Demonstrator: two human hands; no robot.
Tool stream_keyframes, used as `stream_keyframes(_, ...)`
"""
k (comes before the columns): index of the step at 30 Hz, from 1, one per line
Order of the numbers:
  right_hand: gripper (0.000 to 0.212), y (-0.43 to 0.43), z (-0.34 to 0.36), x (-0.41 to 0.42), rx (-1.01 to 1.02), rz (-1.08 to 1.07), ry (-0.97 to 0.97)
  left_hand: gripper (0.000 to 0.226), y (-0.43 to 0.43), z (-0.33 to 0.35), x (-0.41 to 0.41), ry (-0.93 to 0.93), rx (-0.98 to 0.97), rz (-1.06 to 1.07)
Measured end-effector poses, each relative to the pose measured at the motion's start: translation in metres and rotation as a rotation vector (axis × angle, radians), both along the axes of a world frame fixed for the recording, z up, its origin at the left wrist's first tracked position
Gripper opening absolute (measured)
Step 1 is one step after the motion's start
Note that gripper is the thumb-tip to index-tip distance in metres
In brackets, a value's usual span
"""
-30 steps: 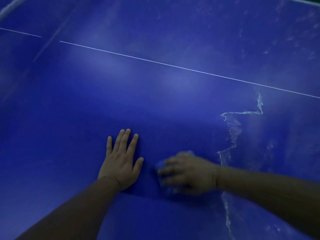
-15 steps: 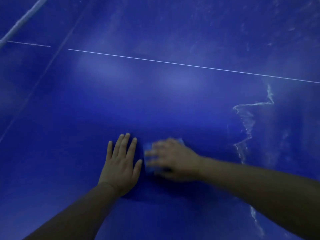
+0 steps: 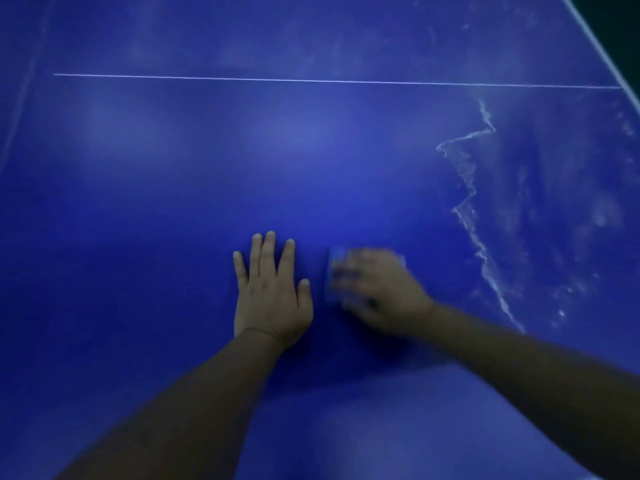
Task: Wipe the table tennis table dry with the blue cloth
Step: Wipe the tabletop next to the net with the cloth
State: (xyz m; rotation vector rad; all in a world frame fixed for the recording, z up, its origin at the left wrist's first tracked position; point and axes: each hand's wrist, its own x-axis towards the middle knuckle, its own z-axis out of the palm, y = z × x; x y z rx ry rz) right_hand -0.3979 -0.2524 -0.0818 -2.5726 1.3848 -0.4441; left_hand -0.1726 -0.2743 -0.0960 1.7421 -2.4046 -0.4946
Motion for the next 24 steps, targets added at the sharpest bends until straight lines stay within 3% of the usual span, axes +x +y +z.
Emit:
stream_keyframes(4, 0.034, 0.157, 0.015, 0.005, 0.209, 0.316, 0.039, 0.072, 0.005, 0.001, 0.007, 0.089, -0.010, -0.124)
stream_keyframes(7, 0.035, 0.145, 0.019, -0.017, 0.150, 0.431, 0.108, 0.066, 0.013, 0.003, 0.014, 0.096, -0.048, -0.268)
stream_keyframes(8, 0.036, 0.122, 0.017, -0.024, 0.066, 0.350, 0.117, 0.064, 0.018, 0.005, 0.016, 0.091, -0.068, -0.307)
stream_keyframes(11, 0.037, 0.053, 0.018, -0.037, -0.018, -0.265, 0.111, 0.059, 0.033, 0.008, 0.022, 0.119, -0.088, -0.324)
stream_keyframes(13, 0.038, 0.045, 0.009, -0.021, -0.033, -0.547, 0.064, 0.058, 0.042, 0.009, 0.028, 0.131, -0.067, -0.264)
stream_keyframes(15, 0.033, 0.073, 0.005, 0.020, -0.044, -0.557, 0.028, 0.059, 0.048, 0.008, 0.036, 0.111, -0.049, -0.222)
stream_keyframes(20, 0.029, 0.256, 0.000, 0.087, 0.114, -0.228, -0.043, 0.061, 0.079, 0.006, 0.049, 0.025, -0.040, -0.373)
stream_keyframes(22, 0.028, 0.301, 0.004, 0.063, 0.109, -0.250, -0.017, 0.059, 0.100, 0.006, 0.044, 0.005, -0.045, -0.479)
stream_keyframes(24, 0.033, 0.312, 0.005, 0.018, -0.008, -0.438, 0.035, 0.057, 0.121, 0.007, 0.033, 0.004, -0.039, -0.559)
